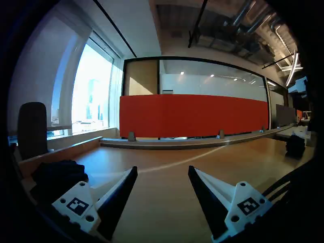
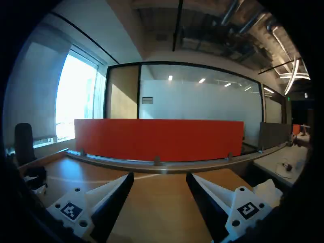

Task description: Fold towel

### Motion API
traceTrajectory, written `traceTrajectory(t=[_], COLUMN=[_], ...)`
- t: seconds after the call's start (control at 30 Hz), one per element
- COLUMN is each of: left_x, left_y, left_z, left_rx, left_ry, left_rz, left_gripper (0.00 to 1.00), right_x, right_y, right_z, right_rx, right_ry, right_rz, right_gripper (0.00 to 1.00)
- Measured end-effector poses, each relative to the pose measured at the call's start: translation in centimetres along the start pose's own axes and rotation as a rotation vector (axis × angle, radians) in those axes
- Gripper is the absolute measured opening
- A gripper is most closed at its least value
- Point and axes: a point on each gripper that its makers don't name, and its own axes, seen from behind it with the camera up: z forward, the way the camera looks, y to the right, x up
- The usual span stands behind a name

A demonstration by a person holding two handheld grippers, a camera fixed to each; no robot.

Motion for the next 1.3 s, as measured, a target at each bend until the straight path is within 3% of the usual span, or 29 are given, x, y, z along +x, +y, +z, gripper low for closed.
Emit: traceTrajectory(t=[0.3, 0.6, 1.3], left_x=[-0.1, -0.1, -0.1], left_y=[0.0, -0.1, 0.0], left_z=[0.0, 0.0, -0.1], left_rx=[0.000, 0.000, 0.000], left_ry=[0.000, 0.000, 0.000], left_rz=[0.000, -0.001, -0.001], left_gripper=[0.93, 0.93, 0.93], right_x=[0.2, -1.4, -10.9], right_y=[1.5, 2.8, 6.3], right_z=[0.0, -0.1, -0.3], right_rx=[-0.019, -0.032, -0.055], right_ry=[0.042, 0.061, 0.052], right_rz=[-0.010, -0.014, 0.090], right_gripper=[1.00, 1.00, 1.00])
